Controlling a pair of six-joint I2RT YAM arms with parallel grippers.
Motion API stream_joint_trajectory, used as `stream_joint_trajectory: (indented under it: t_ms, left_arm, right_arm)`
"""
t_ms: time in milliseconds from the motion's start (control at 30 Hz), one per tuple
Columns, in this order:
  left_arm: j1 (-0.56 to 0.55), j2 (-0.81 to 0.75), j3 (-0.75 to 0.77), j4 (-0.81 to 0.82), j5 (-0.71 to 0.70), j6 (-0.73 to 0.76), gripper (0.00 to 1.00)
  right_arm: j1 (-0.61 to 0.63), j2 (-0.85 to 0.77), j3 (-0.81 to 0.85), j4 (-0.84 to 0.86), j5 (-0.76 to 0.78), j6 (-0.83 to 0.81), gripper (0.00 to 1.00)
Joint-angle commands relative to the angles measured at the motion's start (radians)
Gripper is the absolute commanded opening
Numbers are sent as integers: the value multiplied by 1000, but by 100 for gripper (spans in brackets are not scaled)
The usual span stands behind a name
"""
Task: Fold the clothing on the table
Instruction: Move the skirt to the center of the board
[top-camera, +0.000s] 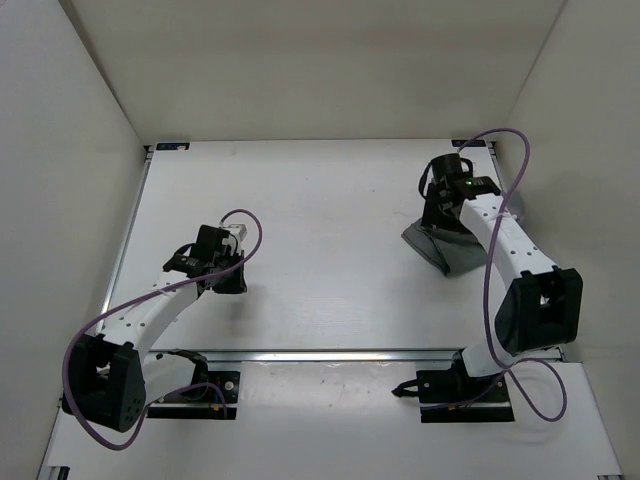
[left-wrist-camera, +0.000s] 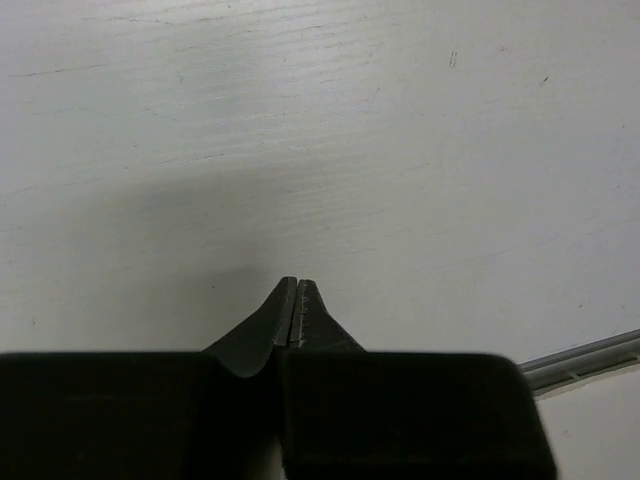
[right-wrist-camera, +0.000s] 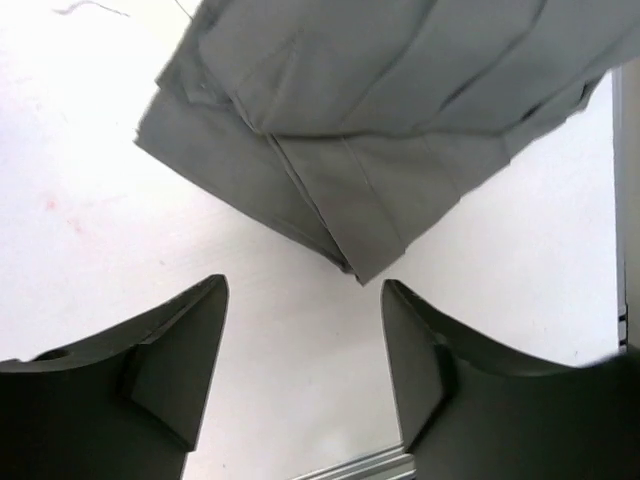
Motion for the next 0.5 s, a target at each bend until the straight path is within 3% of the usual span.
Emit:
stream_joint_trajectory:
  t_ms: [0,133,333,367,467]
  left_arm:
    - [-2,-21,28,-8,-27,-8,8]
    - [-44,-43,20,-13,-53,-26,20]
    - [-58,-61,16,-2,-65,-31,36]
    - [-58,-67,8,-3,-71,-26,50]
    - [-65,-77,6,3,-50,-21,69]
  right_arm:
    - [-46,-49,-51,17,-22,13,64]
    - [-109,-34,-35,92,-58,-39,70]
    - [-210,197,141,76,-129,-53,73]
    - [-215,248,185,77,-134,-47,74]
    - [-217,357,236,68,-118,-42,76]
